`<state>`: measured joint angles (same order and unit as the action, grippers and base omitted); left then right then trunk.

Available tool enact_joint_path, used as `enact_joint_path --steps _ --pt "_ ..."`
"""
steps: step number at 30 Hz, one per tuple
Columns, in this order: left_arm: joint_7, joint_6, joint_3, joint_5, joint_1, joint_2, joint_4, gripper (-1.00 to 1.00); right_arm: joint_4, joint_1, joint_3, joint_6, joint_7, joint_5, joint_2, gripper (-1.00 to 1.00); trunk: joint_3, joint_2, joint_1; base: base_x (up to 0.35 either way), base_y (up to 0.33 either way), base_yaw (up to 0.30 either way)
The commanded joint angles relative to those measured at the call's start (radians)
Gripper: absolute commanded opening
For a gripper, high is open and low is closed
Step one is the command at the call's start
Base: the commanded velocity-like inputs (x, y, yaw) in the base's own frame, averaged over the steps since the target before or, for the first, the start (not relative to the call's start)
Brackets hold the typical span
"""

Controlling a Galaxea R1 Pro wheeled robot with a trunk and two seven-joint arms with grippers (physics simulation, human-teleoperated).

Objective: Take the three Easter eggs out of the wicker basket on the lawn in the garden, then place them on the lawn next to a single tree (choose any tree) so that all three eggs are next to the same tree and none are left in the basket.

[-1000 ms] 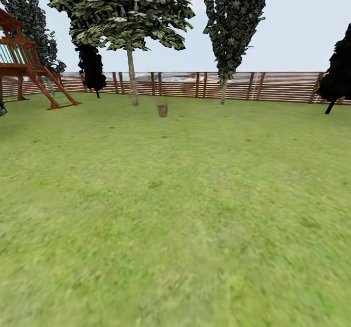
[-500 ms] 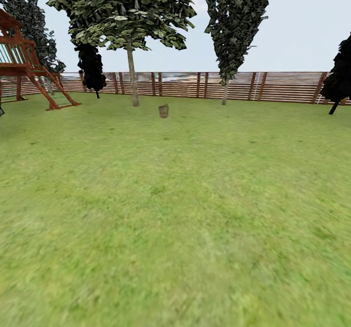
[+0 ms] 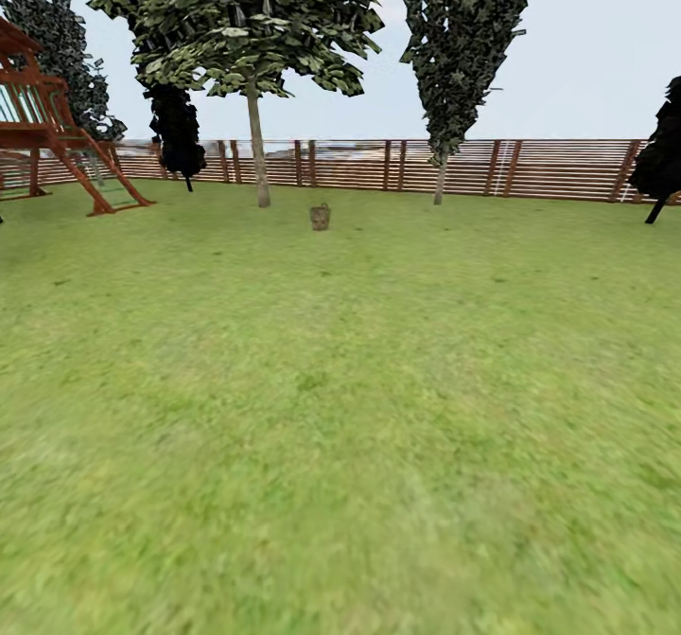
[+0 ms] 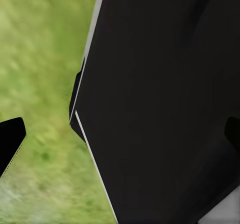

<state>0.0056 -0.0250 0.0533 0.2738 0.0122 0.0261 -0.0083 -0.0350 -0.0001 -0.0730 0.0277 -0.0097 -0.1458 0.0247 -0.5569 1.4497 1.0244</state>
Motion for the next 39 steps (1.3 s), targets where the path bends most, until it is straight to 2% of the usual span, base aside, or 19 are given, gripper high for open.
enact_joint_path --steps 1,39 --pt "0.001 -0.003 0.005 0.002 0.000 0.000 -0.001 1.00 0.000 0.000 -0.007 0.001 -0.001 -0.003 0.000 1.00 -0.001 0.000 0.001 0.317 0.136 0.000" --pt "0.001 0.006 0.005 0.002 0.001 0.000 -0.001 1.00 0.000 -0.001 -0.007 0.001 -0.001 -0.003 0.000 1.00 -0.001 0.000 0.001 0.315 0.137 0.000"
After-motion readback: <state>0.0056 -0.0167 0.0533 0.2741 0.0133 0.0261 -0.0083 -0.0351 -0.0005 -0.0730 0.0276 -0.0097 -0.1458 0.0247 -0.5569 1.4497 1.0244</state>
